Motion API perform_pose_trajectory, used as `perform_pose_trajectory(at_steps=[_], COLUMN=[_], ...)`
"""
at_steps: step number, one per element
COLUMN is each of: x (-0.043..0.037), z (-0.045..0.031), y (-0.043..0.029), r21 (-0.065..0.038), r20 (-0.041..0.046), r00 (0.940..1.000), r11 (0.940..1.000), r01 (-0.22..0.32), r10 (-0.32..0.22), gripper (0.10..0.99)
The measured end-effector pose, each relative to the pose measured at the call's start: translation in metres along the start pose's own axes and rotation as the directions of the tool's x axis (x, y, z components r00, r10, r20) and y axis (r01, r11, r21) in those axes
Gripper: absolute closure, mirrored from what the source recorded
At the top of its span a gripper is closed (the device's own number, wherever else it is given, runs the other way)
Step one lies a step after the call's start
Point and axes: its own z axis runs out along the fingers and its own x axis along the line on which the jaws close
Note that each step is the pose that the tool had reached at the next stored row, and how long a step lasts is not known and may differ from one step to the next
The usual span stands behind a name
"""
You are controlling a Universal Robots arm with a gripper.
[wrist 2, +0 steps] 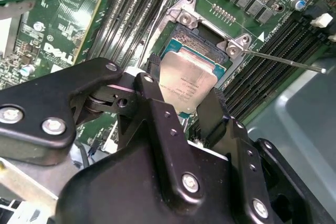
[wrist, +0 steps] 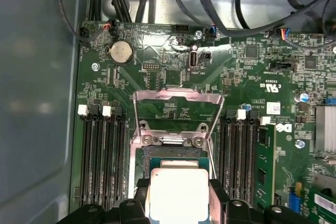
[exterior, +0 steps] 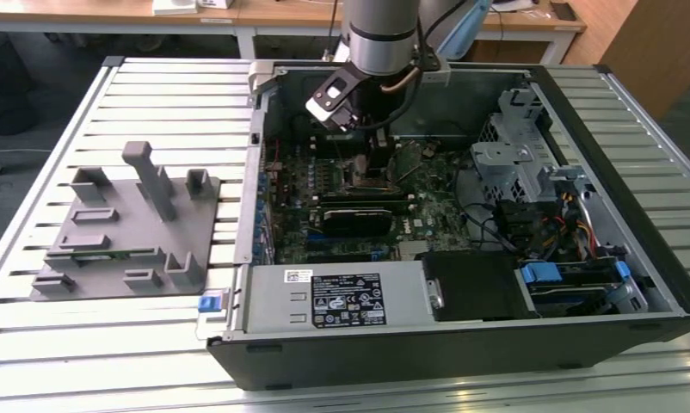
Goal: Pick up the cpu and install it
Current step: 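Place the cpu into insertion slot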
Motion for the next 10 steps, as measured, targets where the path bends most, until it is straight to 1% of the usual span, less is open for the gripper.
perform_pose_trajectory(at_steps=[4, 10], x=[0.0006, 0.001], z=[0.0037, 0.0078], y=[-0.0001, -0.0003], r21=[0.0, 0.0], r20=[0.0003, 0.0076], r00=[1.0, 1.0], r11=[1.0, 1.0], r01=[0.0, 0.0], r10=[0.0, 0.0], gripper=[0.553, 0.553])
